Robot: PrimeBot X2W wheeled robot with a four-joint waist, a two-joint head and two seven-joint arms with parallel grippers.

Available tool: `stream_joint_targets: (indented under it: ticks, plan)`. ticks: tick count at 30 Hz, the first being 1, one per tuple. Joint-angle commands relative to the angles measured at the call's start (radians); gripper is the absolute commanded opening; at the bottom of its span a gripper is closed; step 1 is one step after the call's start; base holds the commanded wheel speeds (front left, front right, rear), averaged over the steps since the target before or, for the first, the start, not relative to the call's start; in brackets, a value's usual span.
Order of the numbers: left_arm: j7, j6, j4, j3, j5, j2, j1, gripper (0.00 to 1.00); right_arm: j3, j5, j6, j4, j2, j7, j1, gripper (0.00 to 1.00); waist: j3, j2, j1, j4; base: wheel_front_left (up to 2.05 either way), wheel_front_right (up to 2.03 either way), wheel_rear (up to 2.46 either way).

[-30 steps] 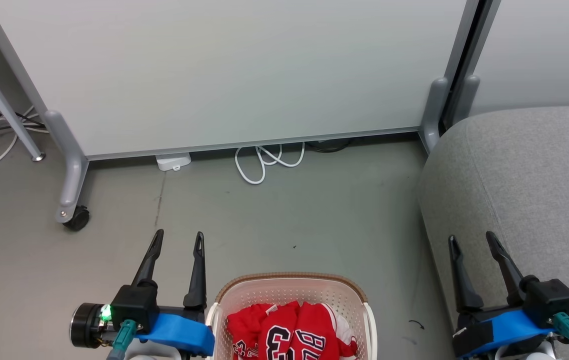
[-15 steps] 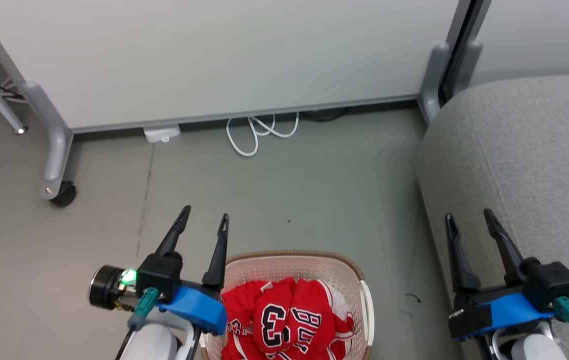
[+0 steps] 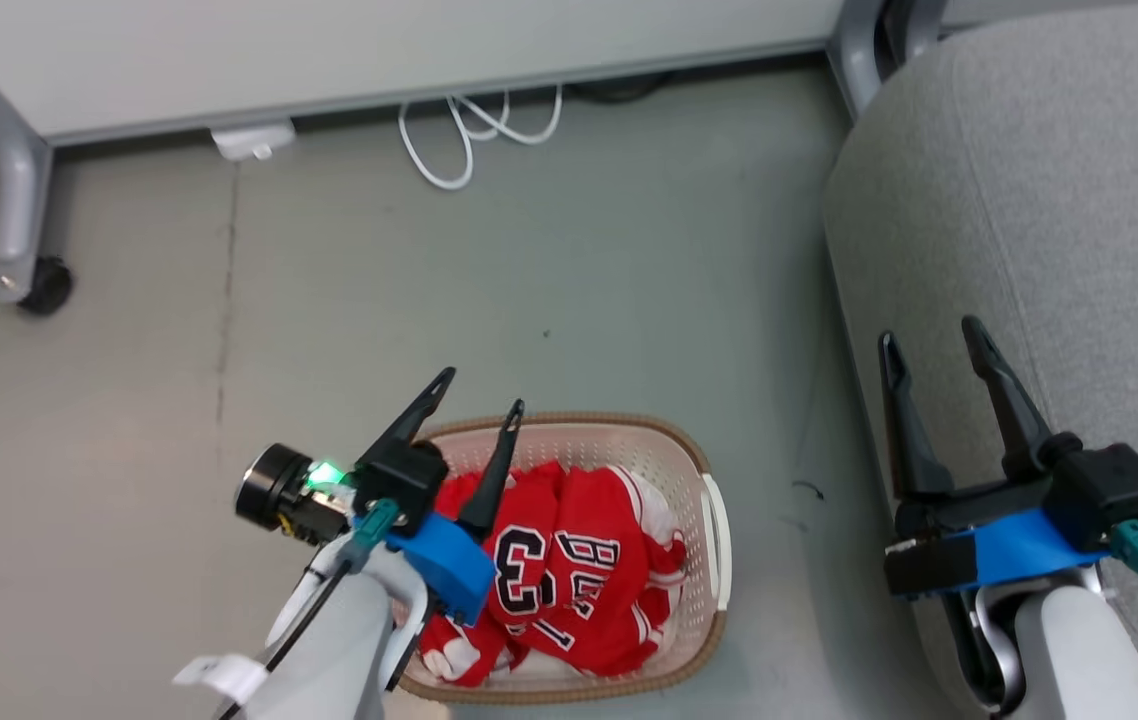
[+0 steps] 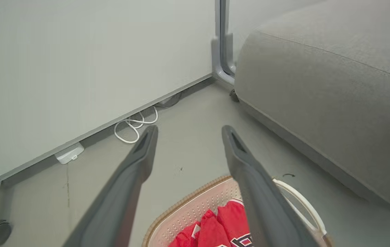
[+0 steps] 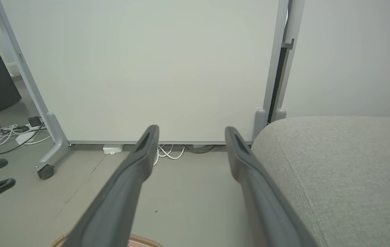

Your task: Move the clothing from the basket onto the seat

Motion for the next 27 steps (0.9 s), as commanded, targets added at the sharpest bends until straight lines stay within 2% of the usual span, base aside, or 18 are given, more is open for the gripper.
stream_joint_targets:
  ticks: [1, 17, 27]
  plan:
    - [-0.003, -0.001, 0.014, -0.014, -0.001, 0.006, -0.025, 1.00, 0.003, -0.009, 0.000, -0.007, -0.005, -0.003, -0.019, 1.00, 0.049, 0.0000, -0.0001, -0.022, 0.00, 0.00, 0.00]
    - [-0.003, -0.002, 0.306, -0.341, -0.055, 0.035, -0.277, 1.00, 0.019, -0.020, 0.000, -0.054, -0.005, -0.003, -0.142, 1.00, 0.286, 0.0000, -0.0001, -0.067, 0.00, 0.00, 0.00]
    - [-0.003, -0.002, 0.472, -0.543, -0.076, 0.034, -0.388, 1.00, 0.033, -0.018, 0.000, -0.075, -0.005, -0.003, -0.197, 1.00, 0.403, 0.0000, -0.0001, -0.095, 0.00, 0.00, 0.00]
